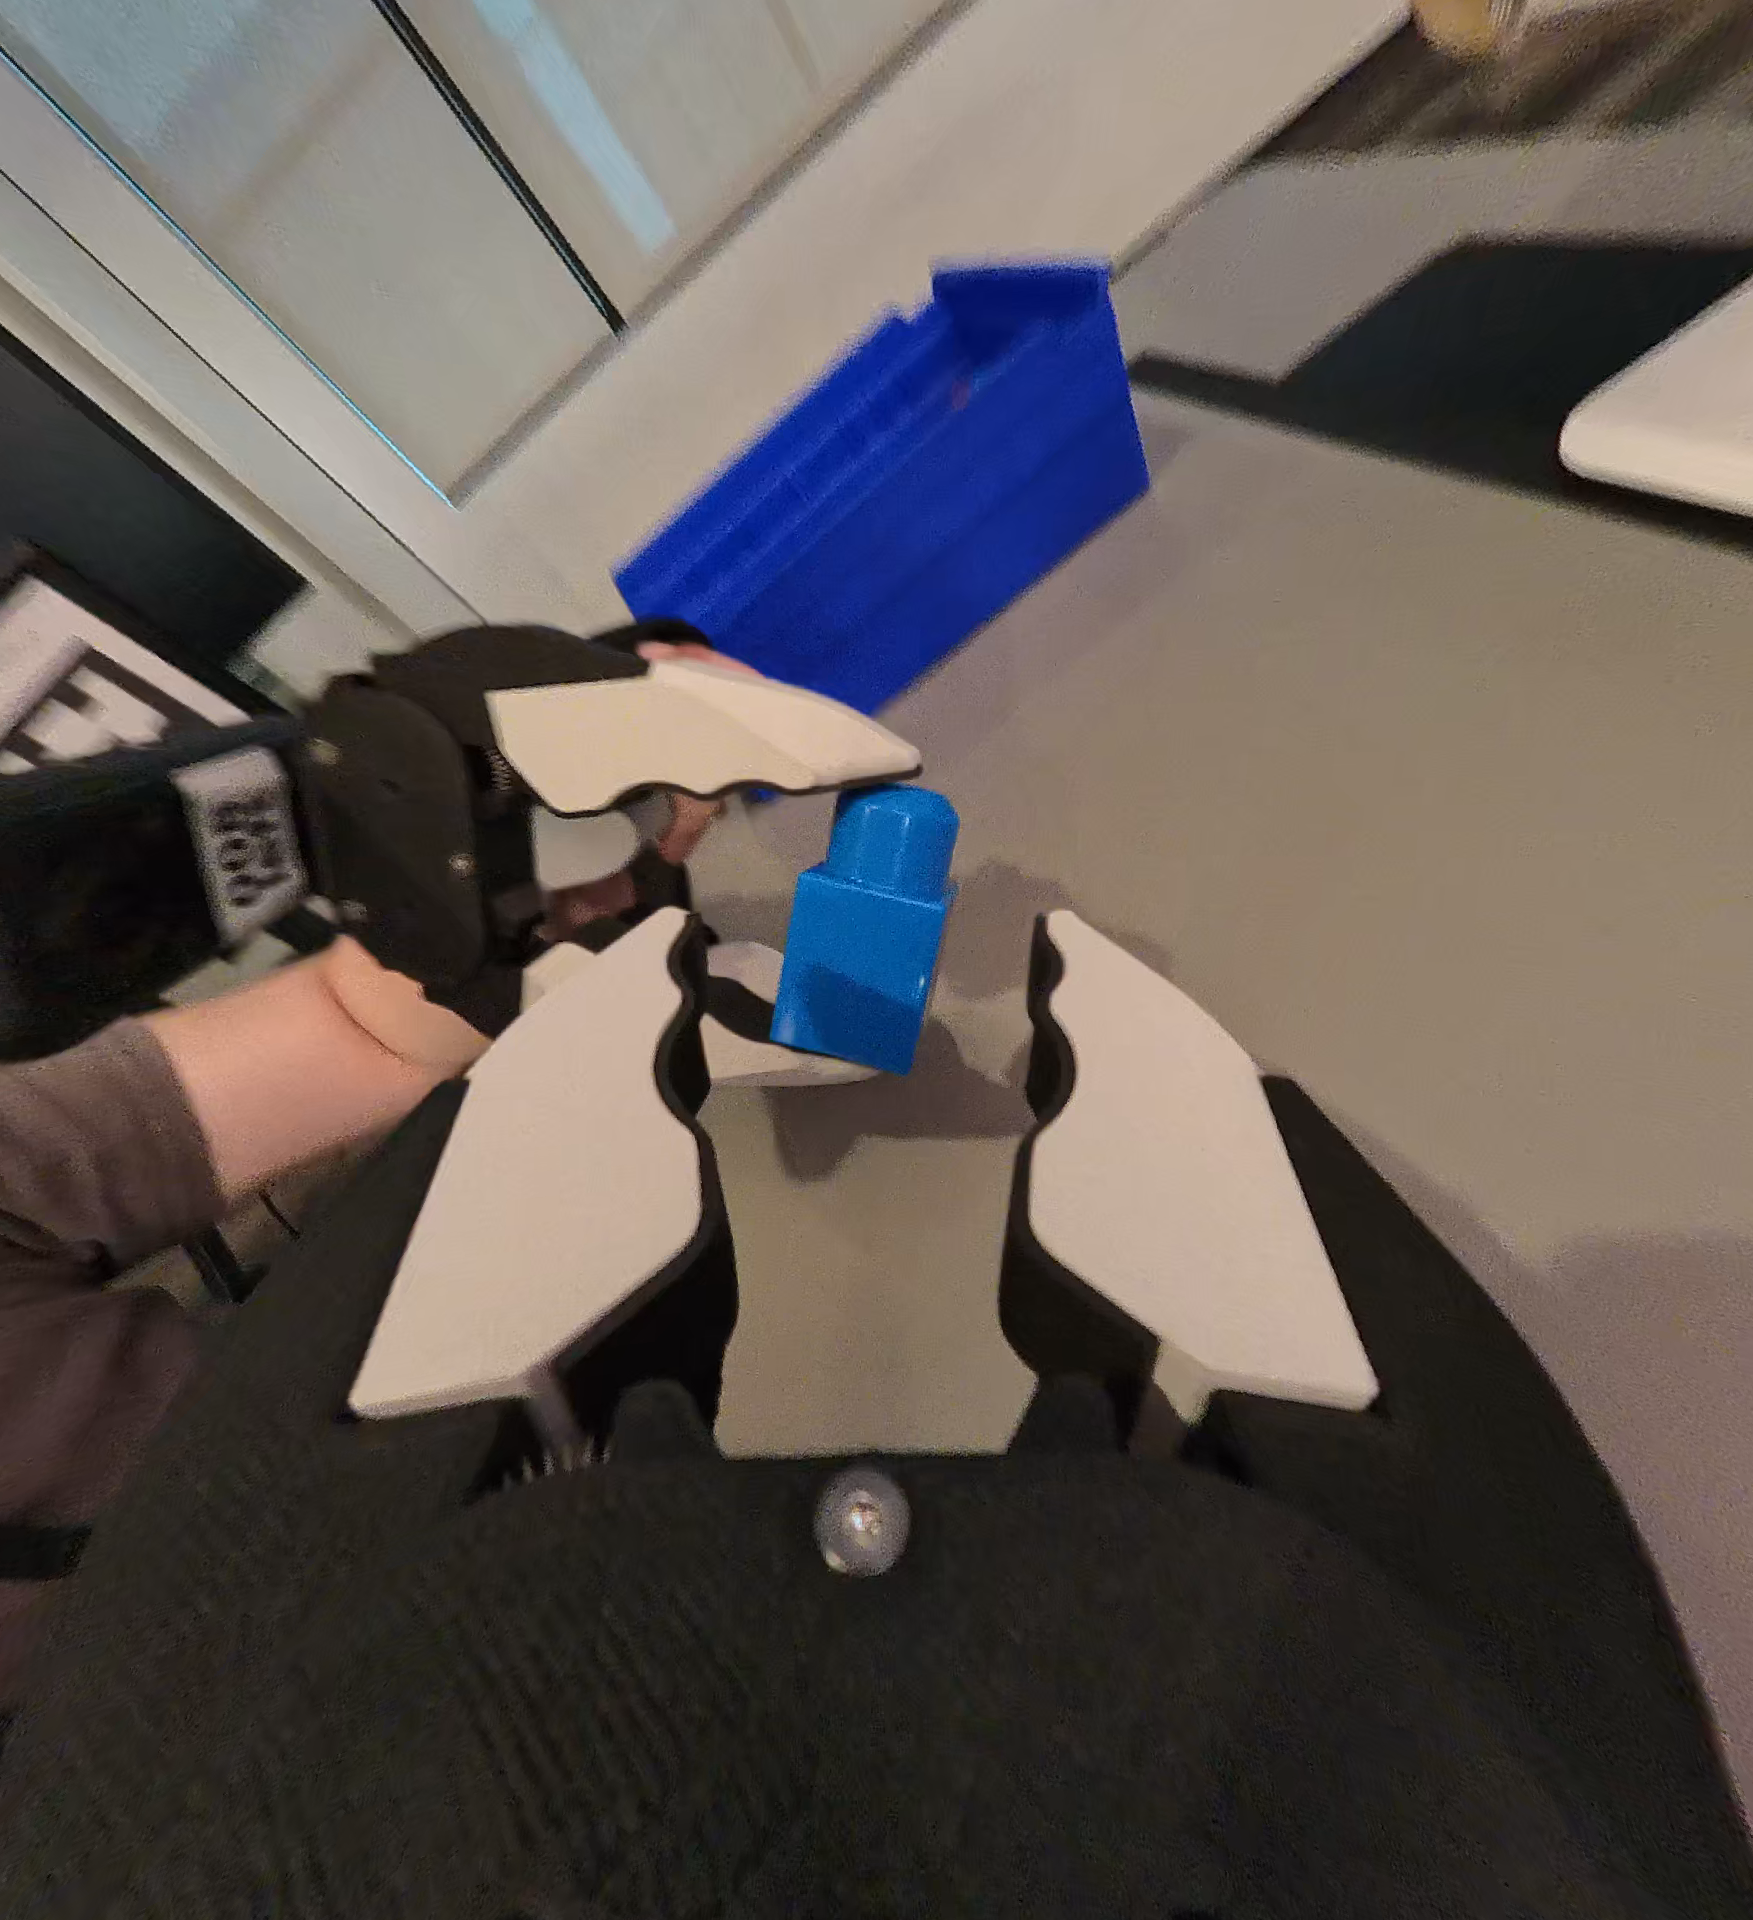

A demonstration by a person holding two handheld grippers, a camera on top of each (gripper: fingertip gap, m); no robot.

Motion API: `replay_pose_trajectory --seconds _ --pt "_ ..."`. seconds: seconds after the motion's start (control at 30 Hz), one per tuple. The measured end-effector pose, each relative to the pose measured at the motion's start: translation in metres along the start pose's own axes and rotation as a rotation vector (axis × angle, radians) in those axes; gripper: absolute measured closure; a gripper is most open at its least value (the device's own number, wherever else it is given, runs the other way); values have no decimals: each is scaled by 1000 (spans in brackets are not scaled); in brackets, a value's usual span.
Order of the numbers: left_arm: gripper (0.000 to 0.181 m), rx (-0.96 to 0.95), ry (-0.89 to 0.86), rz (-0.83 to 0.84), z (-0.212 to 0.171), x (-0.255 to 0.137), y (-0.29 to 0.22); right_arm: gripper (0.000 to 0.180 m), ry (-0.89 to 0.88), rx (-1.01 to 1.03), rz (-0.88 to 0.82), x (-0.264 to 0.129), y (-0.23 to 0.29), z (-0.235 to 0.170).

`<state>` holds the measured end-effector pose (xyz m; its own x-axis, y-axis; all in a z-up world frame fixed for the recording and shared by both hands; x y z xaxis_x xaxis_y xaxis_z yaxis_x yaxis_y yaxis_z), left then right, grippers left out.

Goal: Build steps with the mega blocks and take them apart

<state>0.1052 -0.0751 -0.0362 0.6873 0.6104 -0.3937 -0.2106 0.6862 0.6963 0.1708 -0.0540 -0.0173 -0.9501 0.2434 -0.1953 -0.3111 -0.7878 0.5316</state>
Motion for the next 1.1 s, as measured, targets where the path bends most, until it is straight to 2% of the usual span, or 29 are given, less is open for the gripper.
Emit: replay_pose_trajectory --seconds 0.13,0.23,0.37,0.5,0.63,0.77,0.87,0.97,1.1 --pt "115 68 50 -25 -3 7 -13 117 116 -31 -37 17 -4 -24" --pt "115 142 118 -54 -9 12 -23 140 175 -53 -59 24 -10 -37" --pt "113 331 221 -39 -20 15 -30 143 245 -88 -42 25 -23 -49" --pt "97 421 339 25 -31 11 -18 144 186 -206 -120 17 -52 -44" --pt "98 413 374 42 -38 5 -7 144 52 -387 -256 4 -79 -31" --pt "100 267 388 72 -48 -6 17 144 95 -428 -302 7 -91 -45" --pt "98 53 400 159 -67 -31 61 144 174 -476 -311 13 -92 -57" --pt "95 -194 442 280 -103 -78 112 144 199 -519 -321 16 -89 -60" --pt "98 -532 461 452 -165 -160 162 144 295 -488 -344 15 -94 -70"
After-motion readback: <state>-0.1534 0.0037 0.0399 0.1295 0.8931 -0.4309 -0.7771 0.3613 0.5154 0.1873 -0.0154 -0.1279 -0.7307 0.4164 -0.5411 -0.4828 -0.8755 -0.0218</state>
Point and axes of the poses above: each gripper's, where its closed fingertips meet, x out along the fingers, z out of its top, y = z × x across the jaws, the point moved 4 cm from there along -x, back along the fingers, and after that the axes turned 7 degrees about -y, right-handed, at the moved point
